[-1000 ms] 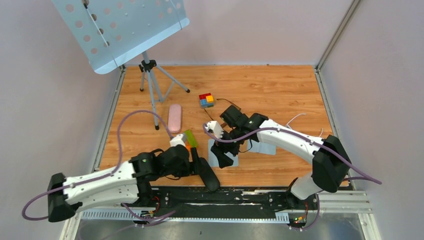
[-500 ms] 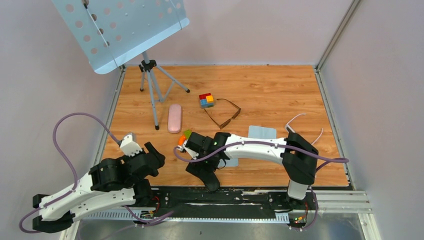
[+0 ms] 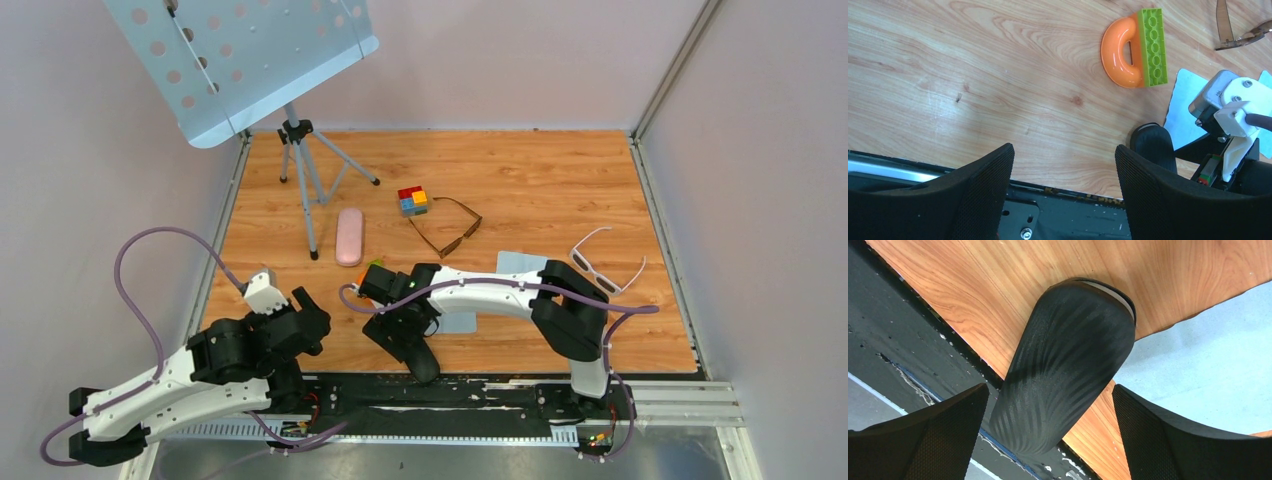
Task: Organize the sunglasses
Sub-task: Pick up the sunglasses case from the center of the board.
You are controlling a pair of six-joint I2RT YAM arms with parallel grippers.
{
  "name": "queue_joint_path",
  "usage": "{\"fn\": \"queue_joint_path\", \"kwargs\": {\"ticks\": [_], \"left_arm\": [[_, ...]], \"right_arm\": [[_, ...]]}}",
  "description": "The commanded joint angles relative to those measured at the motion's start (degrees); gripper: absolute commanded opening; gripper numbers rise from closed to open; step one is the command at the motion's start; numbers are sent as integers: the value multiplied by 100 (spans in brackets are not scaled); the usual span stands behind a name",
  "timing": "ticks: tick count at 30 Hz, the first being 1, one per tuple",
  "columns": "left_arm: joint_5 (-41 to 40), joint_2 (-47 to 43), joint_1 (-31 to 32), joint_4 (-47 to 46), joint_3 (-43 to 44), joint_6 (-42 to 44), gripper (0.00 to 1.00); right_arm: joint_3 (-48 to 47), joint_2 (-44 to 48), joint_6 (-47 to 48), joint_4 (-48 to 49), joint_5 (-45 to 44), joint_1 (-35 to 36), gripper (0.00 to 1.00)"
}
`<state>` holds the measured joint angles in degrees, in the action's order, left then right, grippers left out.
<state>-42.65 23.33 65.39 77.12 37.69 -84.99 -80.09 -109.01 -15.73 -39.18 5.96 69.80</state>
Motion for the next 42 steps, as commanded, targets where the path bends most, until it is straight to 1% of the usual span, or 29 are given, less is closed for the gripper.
{"fn": "queue_joint_path", "kwargs": {"ticks": [1,4,6,7,16,22,24,25,27,31,32,35,36,38,40,42], "left_arm": [[-144,-101,32,-142,-130,-6,77],[-114,-191,27,-189,-207,-17,78],[-104,-222,31,-199,-205,-18,77],[-103,-227,27,-191,-201,-10,77],[-61,-283,27,-200,-218,24,77],[-39,-303,28,-215,-244,51,78],[-41,-314,27,-236,-260,61,78],[-41,-300,31,-259,-262,74,78],[-41,-303,29,-304,-287,101,78],[-71,-279,27,-525,-369,255,78],[-75,-277,29,-693,-424,379,78],[-96,-216,29,-1467,-605,923,78],[-115,-170,28,-1757,-659,1105,78],[-181,-65,27,-2395,-755,1473,78],[-238,84,27,-3226,-857,1874,78],[-194,263,33,-4053,-955,2422,78]], "right_arm": [[-144,-131,-165,-239,-27,-1,97],[-103,-180,-170,-231,-63,-1,94],[-91,-201,-202,-226,-113,5,87],[-89,-206,-213,-231,-121,3,85],[-207,-406,-193,-265,-252,-8,88],[-278,-447,-162,-296,-268,-125,82],[-279,-424,-128,-301,-245,-183,79],[-286,-407,-110,-302,-218,-197,76],[-300,-372,-49,-292,-172,-221,68],[-308,-79,157,-292,-72,-280,49],[-287,35,238,-292,-38,-312,44],[-153,450,431,-273,229,-586,21],[-54,602,454,-237,390,-741,17],[149,854,527,-121,947,-1119,14],[347,1062,632,-19,1588,-1541,13],[530,1258,790,71,2235,-2005,9]]}}
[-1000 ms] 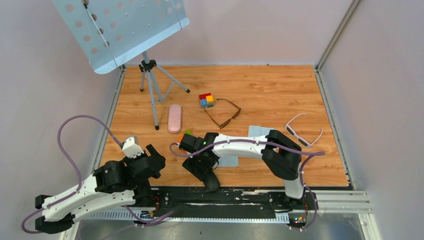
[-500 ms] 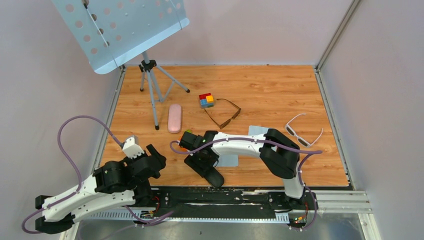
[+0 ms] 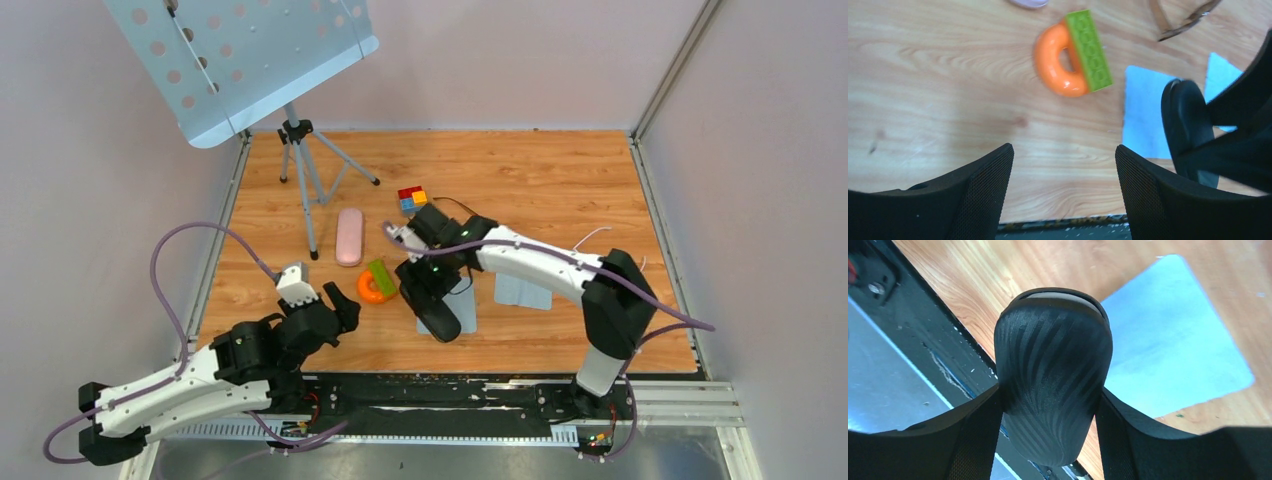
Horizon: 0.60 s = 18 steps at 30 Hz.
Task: Organize the sunglasses
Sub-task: Pick up the sunglasses case from the center of the board.
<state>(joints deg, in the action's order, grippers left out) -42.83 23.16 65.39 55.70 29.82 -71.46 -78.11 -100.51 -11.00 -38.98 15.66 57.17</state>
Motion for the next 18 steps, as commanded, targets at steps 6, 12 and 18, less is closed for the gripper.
{"fn": "queue_joint_path", "kwargs": {"ticks": [6,12,18], "left_arm": [[435,599,30,-4925,-663,2245,79],[1104,1258,27,-6715,-740,2623,80],[1478,1993,27,-7746,-907,2110,79]], "right_arm": [[852,949,684,546,3611,-2013,5],[1390,1489,649,1057,4398,-2364,0],[1764,1779,351,1641,4799,-2381,0]]}}
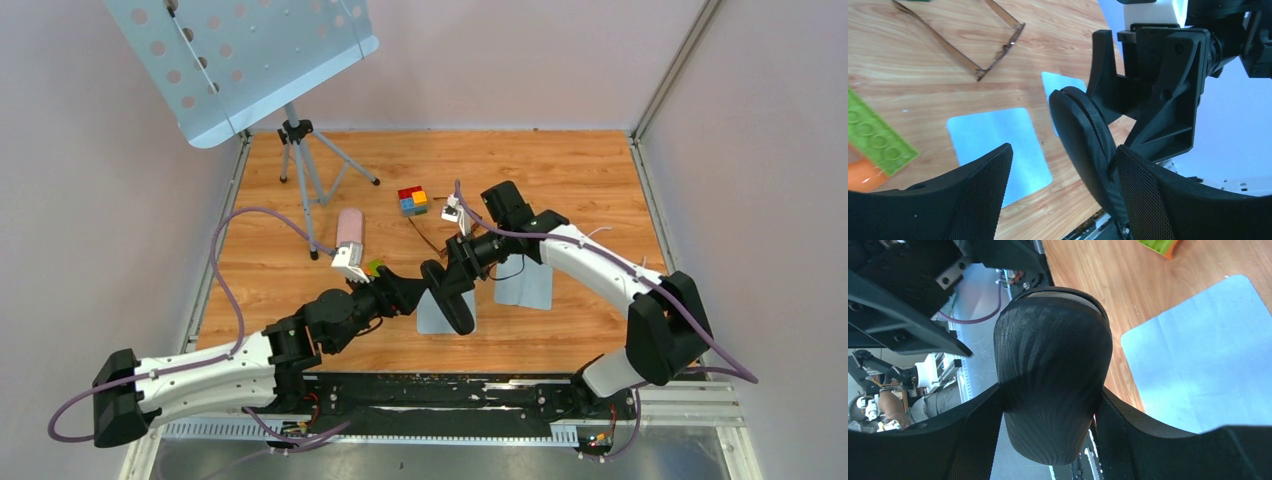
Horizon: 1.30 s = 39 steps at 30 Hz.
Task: Organize the sunglasses
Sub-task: Pick up the sunglasses case from the center of the board.
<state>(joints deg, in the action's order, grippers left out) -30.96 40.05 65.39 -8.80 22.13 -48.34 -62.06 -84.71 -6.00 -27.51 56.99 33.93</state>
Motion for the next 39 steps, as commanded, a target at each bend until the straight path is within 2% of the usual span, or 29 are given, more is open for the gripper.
{"fn": "queue_joint_path", "kwargs": {"ticks": [1,4,8,11,17,21,32,39], "left_arm": [[306,371,27,-1503,-229,-288,77],[380,530,27,-1927,-399,-413,72],[509,638,27,-1959,-428,-487,66],[513,644,27,-1859,-462,-559,64],[208,753,27,-1079,-436,-887,59],[189,1031,30,-971,-582,-1229,58],[-124,1853,20,1232,-103,-2321,55],[-259,1927,26,2161,172,-2616,54]], "right_arm": [[193,233,-208,557,698,-62,0],[290,329,-391,770,802,-62,0],[438,451,-705,1179,931,-110,0],[606,528,-1206,1706,1165,-219,0],[803,732,-1590,2212,1357,-338,0],[966,933,-1964,2690,1443,-362,0],[1124,1212,-2580,3465,1660,-445,0],[1260,1238,-3028,3914,1758,-556,0]]}}
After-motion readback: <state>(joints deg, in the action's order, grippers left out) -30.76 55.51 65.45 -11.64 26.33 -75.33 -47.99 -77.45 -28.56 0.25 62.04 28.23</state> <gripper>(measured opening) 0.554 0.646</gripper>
